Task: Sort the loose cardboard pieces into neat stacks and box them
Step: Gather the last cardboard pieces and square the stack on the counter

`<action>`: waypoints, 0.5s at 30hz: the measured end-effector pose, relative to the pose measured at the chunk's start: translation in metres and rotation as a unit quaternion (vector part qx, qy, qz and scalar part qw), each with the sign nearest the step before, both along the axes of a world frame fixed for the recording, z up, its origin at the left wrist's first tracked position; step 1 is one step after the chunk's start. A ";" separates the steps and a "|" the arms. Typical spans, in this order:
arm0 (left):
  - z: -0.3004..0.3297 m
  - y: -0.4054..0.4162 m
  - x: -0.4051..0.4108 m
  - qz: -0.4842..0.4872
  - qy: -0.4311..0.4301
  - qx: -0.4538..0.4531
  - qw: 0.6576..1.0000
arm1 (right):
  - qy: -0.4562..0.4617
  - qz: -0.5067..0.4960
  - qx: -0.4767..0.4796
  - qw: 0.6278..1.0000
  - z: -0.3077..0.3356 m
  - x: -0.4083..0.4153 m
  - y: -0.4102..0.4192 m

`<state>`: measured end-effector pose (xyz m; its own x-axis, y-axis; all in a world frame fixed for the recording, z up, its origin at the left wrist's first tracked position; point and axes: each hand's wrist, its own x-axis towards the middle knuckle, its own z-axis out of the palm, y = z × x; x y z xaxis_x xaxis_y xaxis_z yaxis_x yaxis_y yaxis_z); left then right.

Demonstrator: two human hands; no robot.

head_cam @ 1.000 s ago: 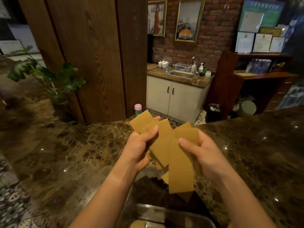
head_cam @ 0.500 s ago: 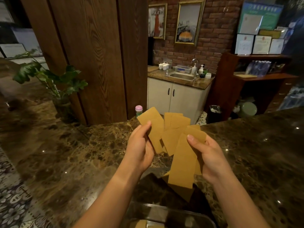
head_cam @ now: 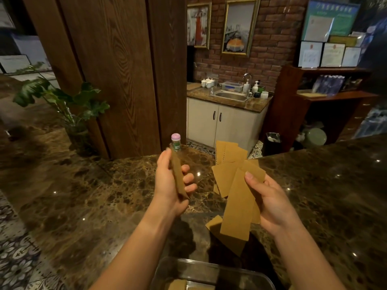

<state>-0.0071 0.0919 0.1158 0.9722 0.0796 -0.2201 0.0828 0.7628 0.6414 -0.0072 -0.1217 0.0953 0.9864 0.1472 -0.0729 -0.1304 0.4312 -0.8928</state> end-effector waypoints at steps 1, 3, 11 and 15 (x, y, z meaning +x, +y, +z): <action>-0.001 0.001 -0.002 -0.043 0.001 -0.023 0.999 | -0.001 0.006 0.000 1.000 0.000 0.000 0.000; -0.004 0.004 -0.004 -0.133 -0.019 -0.071 0.988 | -0.008 0.017 0.002 1.000 0.000 -0.001 0.000; -0.007 0.005 -0.008 -0.393 0.029 -0.002 0.919 | -0.070 0.071 -0.043 0.994 0.021 0.009 0.002; -0.007 0.010 -0.003 -0.407 0.087 0.038 0.908 | -0.061 0.058 -0.063 0.994 0.025 0.016 0.006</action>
<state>-0.0097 0.1019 0.1091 0.6670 -0.6290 -0.3993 0.7043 0.3575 0.6133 0.0089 -0.1160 0.1198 0.9659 0.2581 0.0217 -0.0594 0.3024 -0.9513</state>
